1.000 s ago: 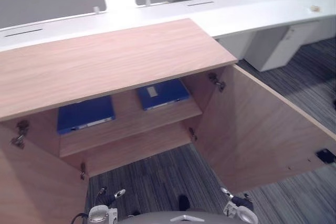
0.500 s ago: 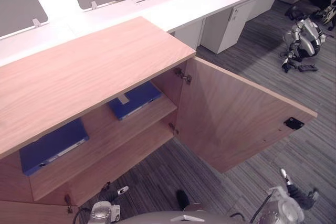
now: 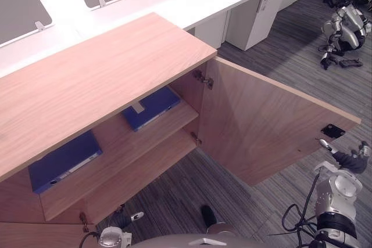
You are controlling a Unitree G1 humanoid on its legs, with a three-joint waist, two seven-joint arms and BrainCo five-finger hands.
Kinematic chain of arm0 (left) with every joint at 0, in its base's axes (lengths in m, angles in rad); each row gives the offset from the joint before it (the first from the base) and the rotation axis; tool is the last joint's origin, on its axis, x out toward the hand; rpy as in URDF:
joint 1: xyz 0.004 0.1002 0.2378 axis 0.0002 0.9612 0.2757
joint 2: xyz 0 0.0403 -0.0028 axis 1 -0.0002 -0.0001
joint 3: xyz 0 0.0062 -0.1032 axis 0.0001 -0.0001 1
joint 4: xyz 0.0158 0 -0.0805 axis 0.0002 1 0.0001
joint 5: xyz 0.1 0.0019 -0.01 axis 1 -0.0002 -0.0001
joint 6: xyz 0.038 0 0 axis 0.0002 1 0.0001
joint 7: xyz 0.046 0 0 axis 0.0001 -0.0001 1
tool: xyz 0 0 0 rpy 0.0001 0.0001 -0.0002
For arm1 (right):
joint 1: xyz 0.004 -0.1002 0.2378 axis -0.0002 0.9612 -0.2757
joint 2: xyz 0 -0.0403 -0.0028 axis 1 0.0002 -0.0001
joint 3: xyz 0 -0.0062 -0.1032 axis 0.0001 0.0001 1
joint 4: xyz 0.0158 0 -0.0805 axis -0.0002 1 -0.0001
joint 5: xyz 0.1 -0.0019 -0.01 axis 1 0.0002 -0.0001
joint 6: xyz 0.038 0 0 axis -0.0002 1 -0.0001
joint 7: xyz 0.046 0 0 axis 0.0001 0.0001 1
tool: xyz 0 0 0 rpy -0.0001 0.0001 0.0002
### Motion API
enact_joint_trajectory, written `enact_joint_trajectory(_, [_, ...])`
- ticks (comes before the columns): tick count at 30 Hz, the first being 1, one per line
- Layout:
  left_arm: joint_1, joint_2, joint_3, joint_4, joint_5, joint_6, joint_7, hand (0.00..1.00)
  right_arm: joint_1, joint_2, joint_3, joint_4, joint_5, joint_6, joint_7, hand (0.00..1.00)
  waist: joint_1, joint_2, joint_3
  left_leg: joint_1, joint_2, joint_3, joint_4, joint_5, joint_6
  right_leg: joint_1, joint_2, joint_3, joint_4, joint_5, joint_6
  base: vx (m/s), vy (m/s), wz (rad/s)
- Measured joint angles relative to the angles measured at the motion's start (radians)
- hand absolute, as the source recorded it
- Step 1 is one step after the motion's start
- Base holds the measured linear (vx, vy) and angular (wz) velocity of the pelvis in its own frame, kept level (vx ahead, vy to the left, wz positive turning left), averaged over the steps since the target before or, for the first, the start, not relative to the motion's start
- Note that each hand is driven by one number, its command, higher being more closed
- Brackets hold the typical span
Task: Walk over to the cabinet, pick up the folder, carry it to the office cabinet, place the folder inside the office cabinet, then close the office cabinet door
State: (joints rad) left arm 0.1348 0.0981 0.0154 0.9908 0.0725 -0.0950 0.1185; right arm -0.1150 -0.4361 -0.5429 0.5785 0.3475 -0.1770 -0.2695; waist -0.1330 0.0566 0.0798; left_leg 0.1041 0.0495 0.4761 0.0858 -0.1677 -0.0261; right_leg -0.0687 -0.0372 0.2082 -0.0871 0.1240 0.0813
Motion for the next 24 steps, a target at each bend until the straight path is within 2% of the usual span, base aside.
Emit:
enact_joint_trajectory(9, [0.021, 0.001, -0.019, 0.001, 0.009, 0.0, -0.002, 0.0, -0.015, -0.041, 0.111, 0.03, -0.007, 0.008, 0.031, 0.0, 0.0, -0.001, 0.002, -0.006, -0.006, -0.031, -0.004, 0.004, 0.007, 0.001, -0.01, -0.024, -0.001, -0.002, 0.003, -0.04, -0.039, 0.07])
enact_joint_trajectory(10, [0.025, 0.001, -0.02, 0.001, 0.009, 0.0, -0.002, 0.0, -0.018, -0.051, 0.142, 0.03, -0.039, 0.01, 0.043, 0.0, 0.0, -0.001, 0.002, -0.008, -0.006, -0.034, -0.004, 0.005, 0.008, 0.0, -0.011, -0.027, -0.001, -0.002, 0.004, -0.05, -0.046, 0.03])
enact_joint_trajectory(19, [0.026, 0.003, -0.037, 0.0, 0.022, -0.006, -0.017, 0.0, -0.017, -0.074, 0.202, 0.026, -0.081, 0.013, 0.05, 0.0, -0.009, 0.001, 0.015, -0.008, -0.005, -0.036, -0.007, 0.01, 0.01, -0.002, -0.01, -0.03, -0.002, -0.001, 0.005, -0.05, -0.042, 0.0])
enact_joint_trajectory(21, [0.026, 0.003, -0.039, -0.002, 0.03, -0.006, -0.017, 0.0, -0.005, -0.072, 0.209, 0.005, -0.081, 0.017, 0.05, 0.0, -0.012, 0.001, 0.016, -0.003, -0.006, -0.036, -0.021, 0.019, 0.009, -0.003, -0.009, -0.032, -0.002, -0.001, 0.005, -0.05, -0.052, 0.01])
enact_joint_trajectory(24, [0.026, 0.003, -0.04, -0.002, 0.031, -0.006, -0.017, 0.0, 0.068, -0.048, 0.209, -0.128, -0.082, 0.029, 0.049, 0.0, -0.02, 0.0, 0.017, 0.002, -0.004, -0.036, -0.036, 0.028, 0.006, -0.004, -0.005, -0.033, -0.002, -0.003, 0.003, -0.04, -0.051, -0.01])
